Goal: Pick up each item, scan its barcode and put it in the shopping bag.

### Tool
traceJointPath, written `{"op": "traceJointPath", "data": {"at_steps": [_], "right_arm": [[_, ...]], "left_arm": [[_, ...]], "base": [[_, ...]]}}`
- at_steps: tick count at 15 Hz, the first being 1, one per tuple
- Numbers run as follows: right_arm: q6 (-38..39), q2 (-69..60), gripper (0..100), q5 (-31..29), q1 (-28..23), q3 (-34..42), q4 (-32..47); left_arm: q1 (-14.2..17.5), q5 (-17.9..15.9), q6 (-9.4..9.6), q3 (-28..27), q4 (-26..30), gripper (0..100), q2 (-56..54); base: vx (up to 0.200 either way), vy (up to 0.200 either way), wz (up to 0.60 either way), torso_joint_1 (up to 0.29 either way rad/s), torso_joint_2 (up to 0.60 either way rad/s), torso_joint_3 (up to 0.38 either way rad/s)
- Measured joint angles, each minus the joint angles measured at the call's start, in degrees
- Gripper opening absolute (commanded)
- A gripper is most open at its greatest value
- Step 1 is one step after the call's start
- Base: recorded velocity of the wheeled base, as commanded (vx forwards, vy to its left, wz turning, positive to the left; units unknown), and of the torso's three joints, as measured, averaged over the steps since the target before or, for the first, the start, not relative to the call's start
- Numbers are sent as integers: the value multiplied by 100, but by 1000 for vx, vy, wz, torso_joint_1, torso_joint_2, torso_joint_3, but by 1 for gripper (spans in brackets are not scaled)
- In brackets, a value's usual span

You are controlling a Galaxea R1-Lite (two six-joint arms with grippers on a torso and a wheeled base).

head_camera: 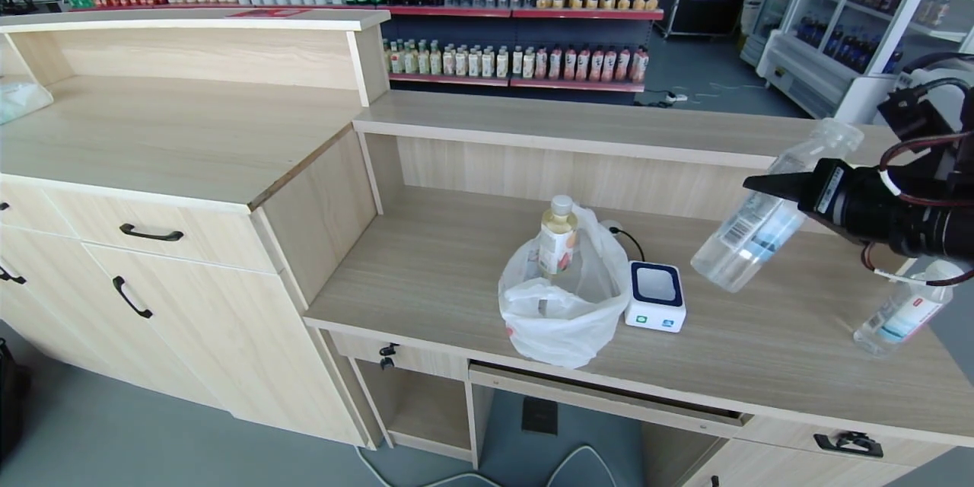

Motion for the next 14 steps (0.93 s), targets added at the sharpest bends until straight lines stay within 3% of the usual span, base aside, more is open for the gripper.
{"op": "traceJointPath", "data": {"at_steps": [5, 8, 14], "right_arm": [[345, -1179, 0, 469, 1139, -45, 460], [364, -1709, 0, 997, 1447, -34, 714], [362, -2530, 0, 1417, 2099, -28, 1473]], "left_arm": [[0, 0, 2, 0, 0, 100, 0], [0, 2, 0, 0, 0, 100, 0], [0, 2, 0, 0, 0, 100, 0]], "base": [[0, 0, 0, 0, 0, 0], [0, 0, 0, 0, 0, 0], [0, 0, 0, 0, 0, 0]]}}
